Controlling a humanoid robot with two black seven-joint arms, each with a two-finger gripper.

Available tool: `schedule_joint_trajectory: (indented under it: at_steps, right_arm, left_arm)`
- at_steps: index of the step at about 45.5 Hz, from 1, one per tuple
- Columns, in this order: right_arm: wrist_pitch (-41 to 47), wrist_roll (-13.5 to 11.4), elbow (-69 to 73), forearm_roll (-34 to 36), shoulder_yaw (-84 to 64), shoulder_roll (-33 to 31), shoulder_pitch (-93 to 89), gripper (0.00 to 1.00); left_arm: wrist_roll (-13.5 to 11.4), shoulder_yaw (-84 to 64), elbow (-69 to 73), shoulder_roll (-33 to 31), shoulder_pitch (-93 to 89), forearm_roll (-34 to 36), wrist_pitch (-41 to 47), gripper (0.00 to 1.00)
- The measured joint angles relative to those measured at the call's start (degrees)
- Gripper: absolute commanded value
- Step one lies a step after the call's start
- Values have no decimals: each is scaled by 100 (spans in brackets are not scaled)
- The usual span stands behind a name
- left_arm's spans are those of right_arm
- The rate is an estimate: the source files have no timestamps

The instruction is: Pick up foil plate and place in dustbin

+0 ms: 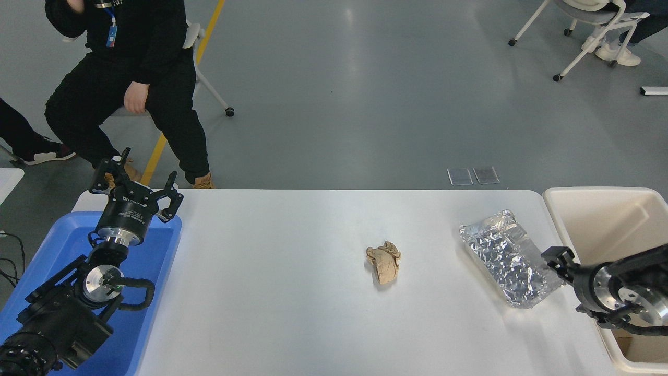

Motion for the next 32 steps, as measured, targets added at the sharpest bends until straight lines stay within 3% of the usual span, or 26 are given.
schedule_joint_trajectory:
  at_steps: [16,23,28,32]
  right_arm:
    - [-336,2,-611,8,391,364,-608,97]
    - [-454,1,-903,12,476,578,-846,88]
    - [-514,1,-1082,11,510,703,-998,69]
    - [-574,1,-1186,23,568,774,-1112,61]
  left_arm:
    - [0,0,3,0,0,1,0,99]
    - [0,0,3,0,0,1,0,99]
    - [0,0,2,0,0,1,1,99]
    - [0,0,2,0,2,1,1,99]
